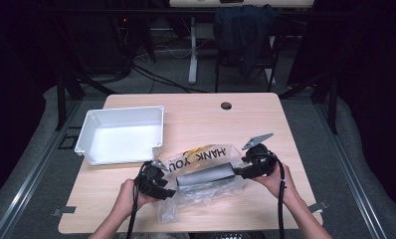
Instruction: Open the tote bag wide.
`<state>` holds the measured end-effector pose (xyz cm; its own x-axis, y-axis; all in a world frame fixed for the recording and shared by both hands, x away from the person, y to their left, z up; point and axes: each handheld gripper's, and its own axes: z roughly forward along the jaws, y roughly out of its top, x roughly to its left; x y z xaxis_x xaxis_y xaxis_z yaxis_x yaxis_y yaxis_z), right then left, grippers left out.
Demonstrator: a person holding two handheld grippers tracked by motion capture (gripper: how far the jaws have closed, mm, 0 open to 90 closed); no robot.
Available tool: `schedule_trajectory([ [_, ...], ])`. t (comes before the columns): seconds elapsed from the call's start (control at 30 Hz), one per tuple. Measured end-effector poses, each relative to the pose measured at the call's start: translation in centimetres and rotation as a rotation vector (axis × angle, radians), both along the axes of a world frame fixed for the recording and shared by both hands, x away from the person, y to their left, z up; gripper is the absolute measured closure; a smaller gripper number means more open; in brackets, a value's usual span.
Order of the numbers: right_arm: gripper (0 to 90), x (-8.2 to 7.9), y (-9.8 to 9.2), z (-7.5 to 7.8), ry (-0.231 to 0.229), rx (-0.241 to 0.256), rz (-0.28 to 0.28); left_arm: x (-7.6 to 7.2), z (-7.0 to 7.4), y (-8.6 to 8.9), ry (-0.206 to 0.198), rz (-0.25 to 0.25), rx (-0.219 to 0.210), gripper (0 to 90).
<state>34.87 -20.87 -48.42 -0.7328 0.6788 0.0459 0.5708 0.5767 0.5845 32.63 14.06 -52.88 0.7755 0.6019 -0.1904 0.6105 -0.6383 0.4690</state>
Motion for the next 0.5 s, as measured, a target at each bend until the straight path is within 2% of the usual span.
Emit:
schedule_trajectory([
  [0.13,41.0,-0.8,1.2,0.1,0.008,0.022,0.071,0.2,0.0,0.2,0.006,0.009,-0.001,48.8],
  [0.27,40.5,-1.7,2.8,-0.6,0.030,-0.007,0.162,0.4,-0.3,0.1,0.003,0.008,0.004,55.6],
  [0.37,43.1,-2.4,3.9,-1.3,0.030,-0.014,0.219,0.4,-0.3,0.0,-0.004,0.010,-0.001,59.3],
  [0.47,45.2,-2.9,5.1,-2.0,0.022,-0.043,0.264,0.6,-0.3,0.0,-0.007,0.020,-0.007,61.6],
  [0.5,47.0,-3.1,5.6,-2.3,0.017,-0.039,0.268,0.6,-0.3,0.1,-0.010,0.025,-0.011,61.6],
])
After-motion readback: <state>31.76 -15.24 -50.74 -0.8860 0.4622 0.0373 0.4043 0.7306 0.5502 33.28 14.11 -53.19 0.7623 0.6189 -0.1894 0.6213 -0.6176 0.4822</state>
